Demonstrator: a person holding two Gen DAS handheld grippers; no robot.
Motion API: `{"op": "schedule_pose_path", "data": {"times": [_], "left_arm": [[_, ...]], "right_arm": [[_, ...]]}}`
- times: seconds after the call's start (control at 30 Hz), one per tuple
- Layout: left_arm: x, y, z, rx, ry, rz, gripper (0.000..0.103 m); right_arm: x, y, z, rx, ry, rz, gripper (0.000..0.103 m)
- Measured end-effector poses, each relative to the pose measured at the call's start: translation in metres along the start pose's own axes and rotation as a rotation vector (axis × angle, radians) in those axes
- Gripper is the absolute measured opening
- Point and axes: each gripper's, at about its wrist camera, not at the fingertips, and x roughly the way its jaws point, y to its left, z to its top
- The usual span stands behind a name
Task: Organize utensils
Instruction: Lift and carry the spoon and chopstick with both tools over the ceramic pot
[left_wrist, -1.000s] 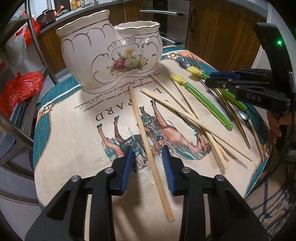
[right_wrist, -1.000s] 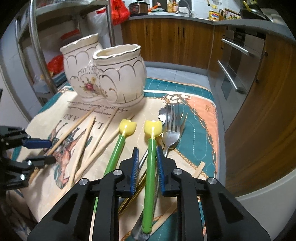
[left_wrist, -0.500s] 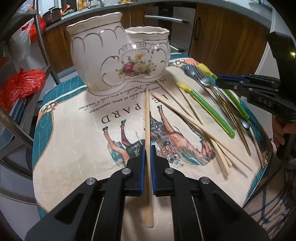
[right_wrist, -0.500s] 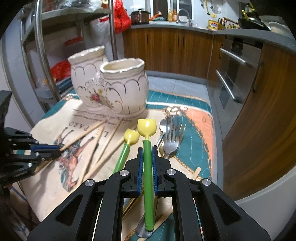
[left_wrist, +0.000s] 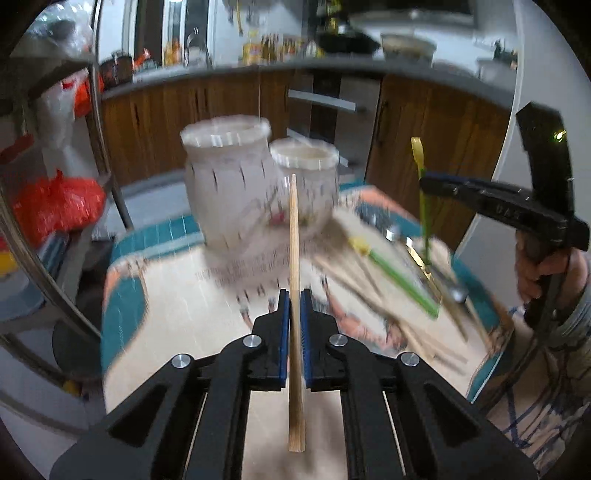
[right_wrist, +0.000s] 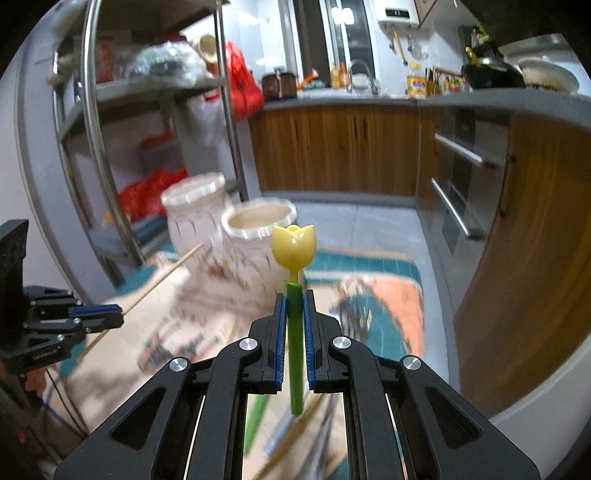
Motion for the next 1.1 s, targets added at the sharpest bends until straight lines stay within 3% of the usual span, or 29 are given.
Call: {"op": "schedule_pose_path", "data": {"times": [0.27, 0.47, 0.77, 0.97, 1.1], "left_arm": [[-0.022, 0.002, 0.028, 0.015, -0.165, 0.013, 0.006], [-0.027, 0.028, 0.063, -0.047, -0.275, -0.014, 0.006], [0.007, 0.066, 0.119, -0.160, -0.402, -0.062, 0.006], [0.043, 0.081, 0.137, -0.246, -0.444, -0.131, 0.006], [0.065, 0.084, 0.136, -0.258, -0.440, -0.088, 0.006]], "right_arm": [[-0.004, 0.016, 0.034, -0.036, -0.097, 0.024, 0.010], [-0.003, 0.019, 0.059, -0.026, -0.146, 0.051, 0.010], [0.009, 0.008, 0.089, 0.082, -0.242, 0.077, 0.010], [0.034, 0.005, 0.089, 0.111, -0.249, 0.054, 0.010], [0.050, 0.002, 0.081, 0.136, -0.234, 0.056, 0.010]]}}
